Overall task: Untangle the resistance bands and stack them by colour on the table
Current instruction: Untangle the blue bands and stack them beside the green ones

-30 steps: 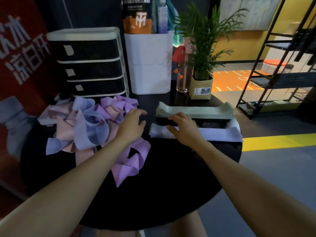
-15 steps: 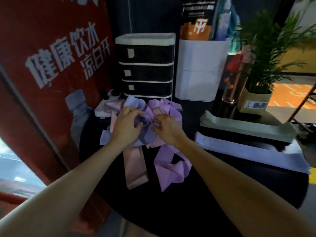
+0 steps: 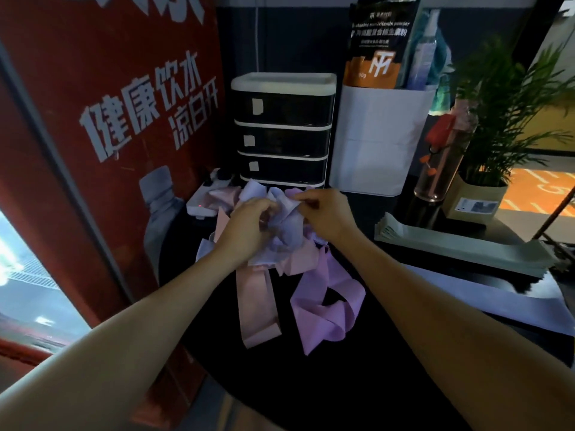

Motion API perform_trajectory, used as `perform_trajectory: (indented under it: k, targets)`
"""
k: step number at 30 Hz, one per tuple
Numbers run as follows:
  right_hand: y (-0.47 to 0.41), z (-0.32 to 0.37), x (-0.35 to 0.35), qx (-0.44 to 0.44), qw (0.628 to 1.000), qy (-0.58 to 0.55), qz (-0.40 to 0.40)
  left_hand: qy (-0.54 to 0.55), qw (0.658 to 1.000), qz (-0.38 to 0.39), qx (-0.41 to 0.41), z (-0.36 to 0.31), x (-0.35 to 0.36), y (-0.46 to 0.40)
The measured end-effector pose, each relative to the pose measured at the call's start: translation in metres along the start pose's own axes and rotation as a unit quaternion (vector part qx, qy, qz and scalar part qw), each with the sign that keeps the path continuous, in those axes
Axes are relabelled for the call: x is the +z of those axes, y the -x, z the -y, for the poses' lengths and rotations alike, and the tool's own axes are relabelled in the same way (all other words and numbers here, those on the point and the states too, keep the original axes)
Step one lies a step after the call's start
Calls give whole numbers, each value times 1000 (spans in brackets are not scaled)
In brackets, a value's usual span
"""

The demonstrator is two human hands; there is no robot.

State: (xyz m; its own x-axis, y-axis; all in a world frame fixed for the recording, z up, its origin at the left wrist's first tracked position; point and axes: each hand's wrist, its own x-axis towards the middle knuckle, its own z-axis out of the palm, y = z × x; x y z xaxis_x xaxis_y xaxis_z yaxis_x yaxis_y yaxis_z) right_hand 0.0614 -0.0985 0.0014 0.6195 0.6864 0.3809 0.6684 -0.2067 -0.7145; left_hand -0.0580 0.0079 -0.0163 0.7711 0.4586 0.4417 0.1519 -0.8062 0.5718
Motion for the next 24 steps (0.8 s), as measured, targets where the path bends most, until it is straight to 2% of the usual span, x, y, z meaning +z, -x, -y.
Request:
perform_trajectory:
  k: [2, 5, 11, 20, 24]
  targets:
    - [-6, 7, -17, -1, 999, -34, -12, 8, 1000, -25, 15, -11, -3, -7]
    - [-12, 11, -45, 3, 997, -68, -47, 96, 994, -44, 19, -33, -12, -25]
    - [-15, 11, -87, -5, 989, -96, -116, 186, 978, -91, 33, -71, -21, -56]
    - [6, 5, -120, 4, 980, -97, -171, 191, 981, 3, 26, -80, -7, -47]
    - [5, 1, -122, -9, 978, -101, -181, 231, 972, 32, 7, -80, -2, -41]
